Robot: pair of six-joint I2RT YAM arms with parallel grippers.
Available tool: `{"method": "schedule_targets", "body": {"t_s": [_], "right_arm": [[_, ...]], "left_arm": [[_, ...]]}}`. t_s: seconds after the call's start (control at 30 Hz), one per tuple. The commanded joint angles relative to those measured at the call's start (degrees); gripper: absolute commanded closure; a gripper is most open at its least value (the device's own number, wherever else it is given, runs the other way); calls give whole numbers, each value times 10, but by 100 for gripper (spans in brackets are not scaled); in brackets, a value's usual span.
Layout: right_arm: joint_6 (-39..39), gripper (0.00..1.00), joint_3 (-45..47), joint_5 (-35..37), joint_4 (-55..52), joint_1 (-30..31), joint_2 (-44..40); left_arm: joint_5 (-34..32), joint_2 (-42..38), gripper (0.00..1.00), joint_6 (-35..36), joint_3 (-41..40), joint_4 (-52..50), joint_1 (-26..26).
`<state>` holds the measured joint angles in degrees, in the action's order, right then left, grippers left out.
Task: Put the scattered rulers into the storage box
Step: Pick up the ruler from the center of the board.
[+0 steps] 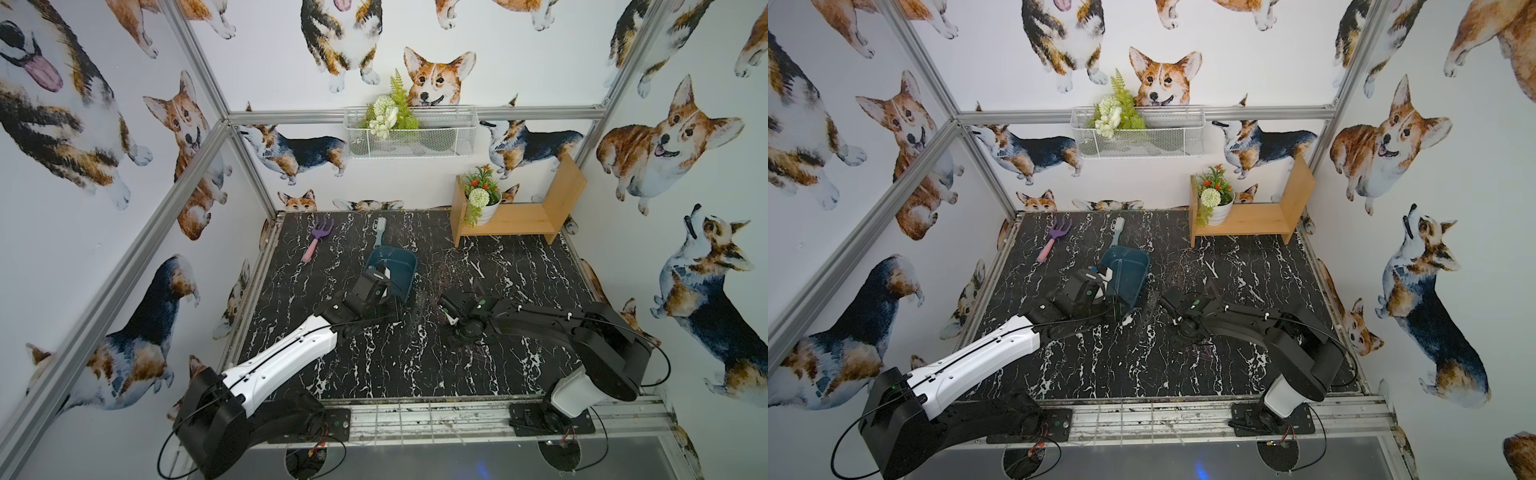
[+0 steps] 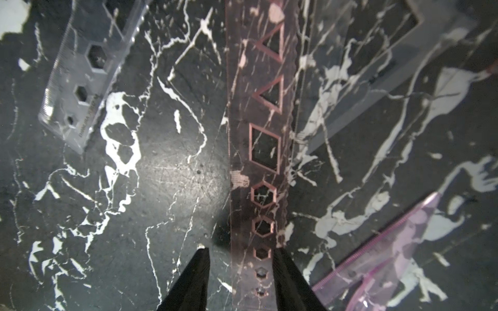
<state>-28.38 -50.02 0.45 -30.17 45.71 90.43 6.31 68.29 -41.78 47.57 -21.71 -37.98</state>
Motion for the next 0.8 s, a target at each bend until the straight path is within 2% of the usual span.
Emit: {"method": "schedule_targets", "body": {"t_s": [0.0, 0.77], "right_arm": [[-7, 55, -5, 14, -2, 0, 3], [-4, 56, -5, 17, -2, 1, 22]], "left_arm": [[0, -2, 55, 2, -3, 12, 0], [-2, -10, 55, -1, -9, 16, 0]]}}
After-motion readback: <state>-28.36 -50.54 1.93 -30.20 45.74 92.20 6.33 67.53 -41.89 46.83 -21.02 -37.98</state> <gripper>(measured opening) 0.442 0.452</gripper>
